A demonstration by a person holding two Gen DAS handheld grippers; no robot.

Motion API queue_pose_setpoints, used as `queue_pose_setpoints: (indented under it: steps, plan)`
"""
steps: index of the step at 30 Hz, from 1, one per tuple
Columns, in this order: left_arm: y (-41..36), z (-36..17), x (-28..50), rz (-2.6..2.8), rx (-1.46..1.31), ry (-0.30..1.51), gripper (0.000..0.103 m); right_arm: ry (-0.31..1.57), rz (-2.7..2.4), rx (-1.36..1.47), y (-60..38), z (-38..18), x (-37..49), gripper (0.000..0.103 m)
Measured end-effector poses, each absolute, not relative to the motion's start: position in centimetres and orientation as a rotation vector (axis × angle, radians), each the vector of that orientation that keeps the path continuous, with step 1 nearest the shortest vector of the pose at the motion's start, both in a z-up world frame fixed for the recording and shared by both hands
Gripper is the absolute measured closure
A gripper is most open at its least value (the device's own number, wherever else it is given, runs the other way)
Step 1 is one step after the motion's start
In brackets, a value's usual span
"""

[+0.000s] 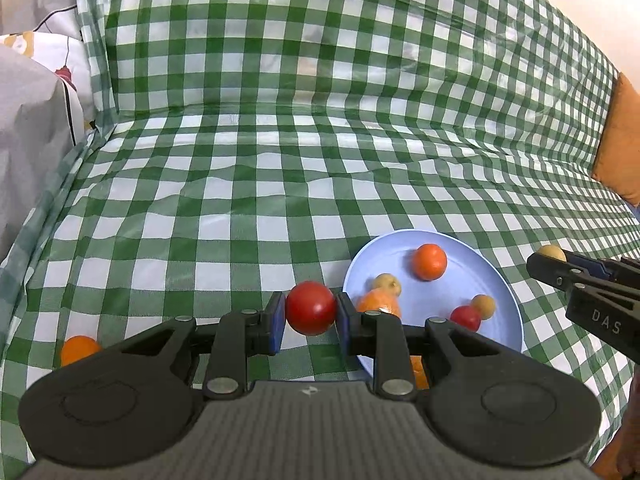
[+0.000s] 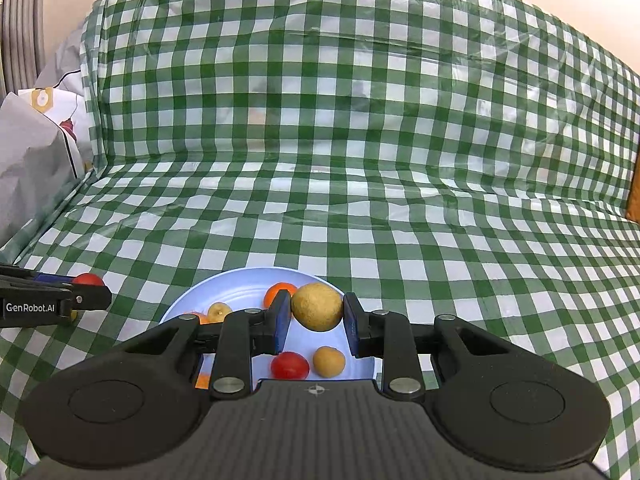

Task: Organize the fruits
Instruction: 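Carry both fruits over the blue plate and open both tools to drop them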

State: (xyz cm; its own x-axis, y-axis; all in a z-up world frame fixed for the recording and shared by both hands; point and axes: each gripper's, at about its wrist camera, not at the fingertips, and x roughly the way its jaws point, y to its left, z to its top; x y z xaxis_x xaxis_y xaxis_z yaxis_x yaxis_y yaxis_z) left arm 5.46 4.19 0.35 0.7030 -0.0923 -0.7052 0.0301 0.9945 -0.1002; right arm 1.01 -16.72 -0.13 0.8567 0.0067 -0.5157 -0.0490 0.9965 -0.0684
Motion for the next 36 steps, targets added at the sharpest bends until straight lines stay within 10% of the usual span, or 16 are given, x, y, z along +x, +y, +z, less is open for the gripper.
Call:
queue_pose_setpoints:
  steps: [36]
  plan:
    - [-2.3,0.2,5.8,-0.236,-0.010,0.695,0.074,0.654,0.025,-0.136,-16.1,-1.5,1.9,0.074]
